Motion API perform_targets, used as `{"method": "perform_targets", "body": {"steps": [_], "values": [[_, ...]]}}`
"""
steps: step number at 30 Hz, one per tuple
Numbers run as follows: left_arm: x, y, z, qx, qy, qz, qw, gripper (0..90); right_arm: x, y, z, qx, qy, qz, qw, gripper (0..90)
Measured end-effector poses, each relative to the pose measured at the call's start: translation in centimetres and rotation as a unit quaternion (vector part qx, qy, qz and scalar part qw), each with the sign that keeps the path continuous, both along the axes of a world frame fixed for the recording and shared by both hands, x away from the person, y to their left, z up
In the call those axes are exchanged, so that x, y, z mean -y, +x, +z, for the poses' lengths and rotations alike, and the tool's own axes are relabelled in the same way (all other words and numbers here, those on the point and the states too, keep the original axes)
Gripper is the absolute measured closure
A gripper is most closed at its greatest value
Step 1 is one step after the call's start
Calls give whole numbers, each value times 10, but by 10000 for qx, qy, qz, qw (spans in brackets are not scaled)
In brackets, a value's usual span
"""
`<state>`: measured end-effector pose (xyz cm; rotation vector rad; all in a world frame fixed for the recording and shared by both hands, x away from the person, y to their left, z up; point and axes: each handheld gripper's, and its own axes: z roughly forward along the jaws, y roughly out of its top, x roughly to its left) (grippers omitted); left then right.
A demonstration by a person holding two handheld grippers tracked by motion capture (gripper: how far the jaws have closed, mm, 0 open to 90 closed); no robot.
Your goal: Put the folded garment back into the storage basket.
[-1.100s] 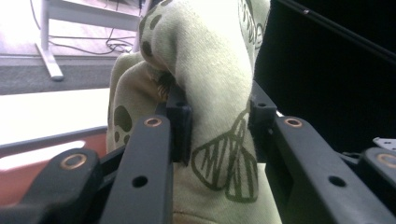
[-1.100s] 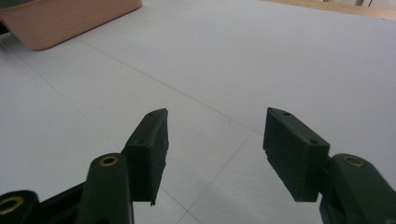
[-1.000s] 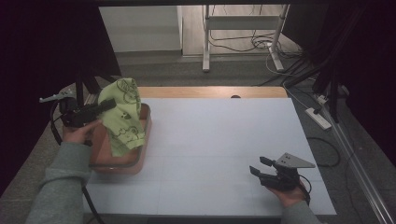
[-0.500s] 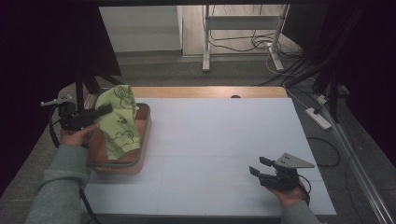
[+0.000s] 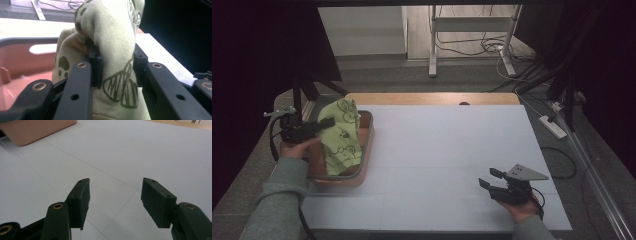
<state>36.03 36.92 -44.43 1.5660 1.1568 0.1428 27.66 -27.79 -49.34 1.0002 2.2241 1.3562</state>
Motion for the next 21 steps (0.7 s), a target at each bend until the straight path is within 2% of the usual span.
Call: {"method": "perform_targets", "body": {"steps": [3,16,21], "values": [[7,3,-1,-35,61,-98,9999,693,0,0,0,2,0,4,10000,407],[36,15,-2,-75,-73,-570,9983,692,0,0,0,5,-6,11,10000,407],[30,18,-6,-235,-118,-487,9985,691,0,0,0,11,-5,6,10000,407]]}}
